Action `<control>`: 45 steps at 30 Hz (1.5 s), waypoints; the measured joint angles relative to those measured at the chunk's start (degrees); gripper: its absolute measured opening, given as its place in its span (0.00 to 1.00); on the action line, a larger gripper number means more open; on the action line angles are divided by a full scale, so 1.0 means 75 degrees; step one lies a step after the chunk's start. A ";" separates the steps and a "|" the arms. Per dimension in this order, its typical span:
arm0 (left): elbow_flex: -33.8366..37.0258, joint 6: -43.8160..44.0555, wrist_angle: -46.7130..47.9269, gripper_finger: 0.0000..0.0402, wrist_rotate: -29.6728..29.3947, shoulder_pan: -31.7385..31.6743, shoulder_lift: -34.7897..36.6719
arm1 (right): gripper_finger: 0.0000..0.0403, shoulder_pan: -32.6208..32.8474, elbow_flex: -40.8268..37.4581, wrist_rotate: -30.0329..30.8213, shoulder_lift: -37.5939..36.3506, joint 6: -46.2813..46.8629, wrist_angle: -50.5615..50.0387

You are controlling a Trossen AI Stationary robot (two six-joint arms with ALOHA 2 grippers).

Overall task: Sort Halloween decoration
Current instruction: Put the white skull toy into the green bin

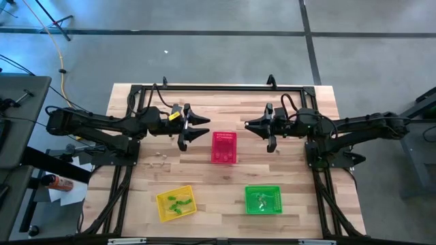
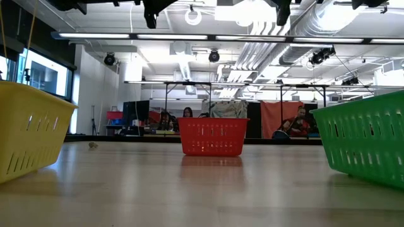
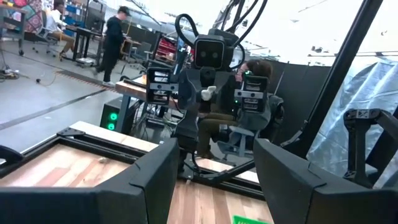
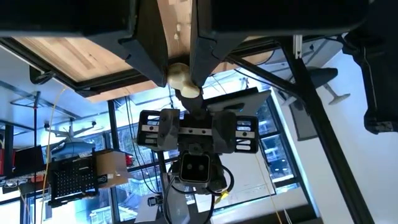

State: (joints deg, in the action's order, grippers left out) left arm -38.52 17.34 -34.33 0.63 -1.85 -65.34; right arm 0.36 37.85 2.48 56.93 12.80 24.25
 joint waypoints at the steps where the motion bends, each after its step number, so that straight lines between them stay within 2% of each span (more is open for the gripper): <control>1: 0.0000 0.0000 0.0002 0.49 -0.0007 -0.0003 0.0000 | 0.10 0.0000 0.0000 0.0000 0.0000 0.0000 0.0000; 5: 0.0000 0.0000 0.0000 0.49 -0.0009 -0.0003 0.0000 | 0.10 0.0044 0.0007 -0.0093 0.0000 0.0332 0.0053; 7: 0.0000 0.0000 0.0000 0.49 -0.0006 -0.0003 0.0000 | 0.10 0.0198 0.0139 -0.0474 0.0000 0.0692 -0.0217; 10: 0.0000 0.0000 0.0010 0.49 -0.0006 -0.0003 0.0000 | 0.10 0.0701 0.0586 -0.0991 0.0005 0.1125 -0.1256; 14: 0.0000 0.0000 0.0014 0.49 -0.0006 0.0000 0.0000 | 0.10 0.1744 0.1321 -0.0955 0.0191 0.1810 -0.3263; 19: 0.0000 0.0000 0.0017 0.49 -0.0006 -0.0003 0.0000 | 0.10 0.3099 0.1638 -0.0959 0.0754 0.3695 -0.5075; 26: 0.0000 0.0000 0.0027 0.49 -0.0005 -0.0003 0.0000 | 0.10 0.4433 0.1224 -0.0939 0.2228 0.6794 -0.5339; 31: 0.0000 0.0000 0.0069 0.49 -0.0004 -0.0003 0.0000 | 0.10 0.4555 0.1215 -0.0910 0.3419 0.8384 -0.5598; 37: 0.0000 0.0006 0.0227 0.49 -0.0003 -0.0003 0.0000 | 0.10 0.4352 0.1215 -0.0905 0.4214 0.9555 -0.5634; 42: 0.0000 0.0006 0.0271 0.49 -0.0003 -0.0003 0.0000 | 0.10 0.4229 0.1215 -0.0879 0.4363 0.9630 -0.5587; 45: 0.0000 0.0006 0.0271 0.49 -0.0003 -0.0002 0.0000 | 0.14 0.4234 0.1215 -0.0882 0.4363 0.9499 -0.5595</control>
State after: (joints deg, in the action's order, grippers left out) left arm -38.52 17.39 -32.29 0.61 -1.87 -65.34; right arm 32.12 46.96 -4.14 89.65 84.04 -17.72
